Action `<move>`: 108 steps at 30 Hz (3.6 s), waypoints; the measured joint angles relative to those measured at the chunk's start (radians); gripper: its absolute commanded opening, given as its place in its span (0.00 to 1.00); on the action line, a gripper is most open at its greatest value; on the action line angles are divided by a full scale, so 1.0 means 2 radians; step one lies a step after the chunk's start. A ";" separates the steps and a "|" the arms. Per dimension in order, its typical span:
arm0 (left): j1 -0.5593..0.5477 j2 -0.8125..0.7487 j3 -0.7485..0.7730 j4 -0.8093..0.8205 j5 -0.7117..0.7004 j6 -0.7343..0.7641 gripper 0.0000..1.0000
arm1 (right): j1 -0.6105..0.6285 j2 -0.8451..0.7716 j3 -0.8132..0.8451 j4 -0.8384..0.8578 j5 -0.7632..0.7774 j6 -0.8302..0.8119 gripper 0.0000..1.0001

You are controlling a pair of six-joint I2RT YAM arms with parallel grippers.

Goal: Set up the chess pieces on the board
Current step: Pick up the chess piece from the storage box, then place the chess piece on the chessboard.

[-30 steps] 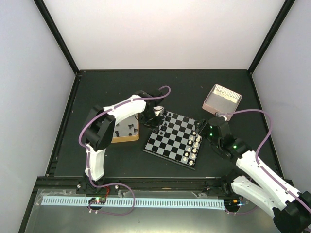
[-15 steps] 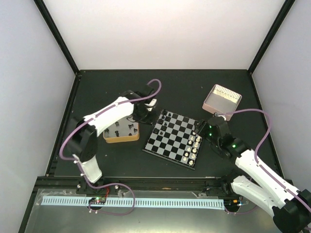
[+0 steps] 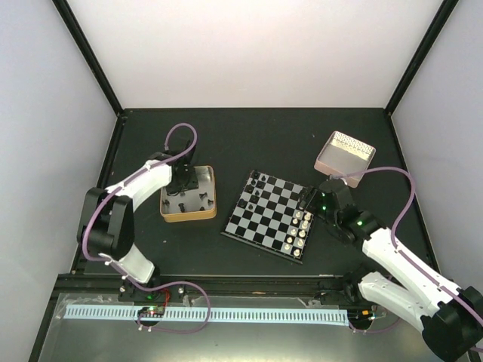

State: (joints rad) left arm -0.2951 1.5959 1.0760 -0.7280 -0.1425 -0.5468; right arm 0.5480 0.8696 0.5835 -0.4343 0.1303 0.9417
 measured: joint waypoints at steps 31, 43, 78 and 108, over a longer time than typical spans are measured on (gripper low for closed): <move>0.029 0.066 -0.053 0.122 -0.030 -0.017 0.16 | 0.000 0.007 0.014 -0.004 -0.009 -0.001 0.67; 0.006 -0.084 -0.092 0.146 0.137 0.039 0.18 | 0.000 0.039 0.023 0.071 -0.142 -0.057 0.72; -0.122 -0.183 -0.100 0.336 0.616 0.134 0.18 | 0.001 0.142 0.078 0.358 -0.522 0.013 0.28; -0.094 -0.333 -0.157 0.278 0.222 0.103 0.80 | 0.127 0.201 0.131 0.125 -0.153 -0.214 0.01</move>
State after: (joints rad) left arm -0.4831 0.9302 0.7620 -0.1726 0.3023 -0.3412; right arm 0.8017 1.2724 0.8459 -0.1848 -0.1753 0.5129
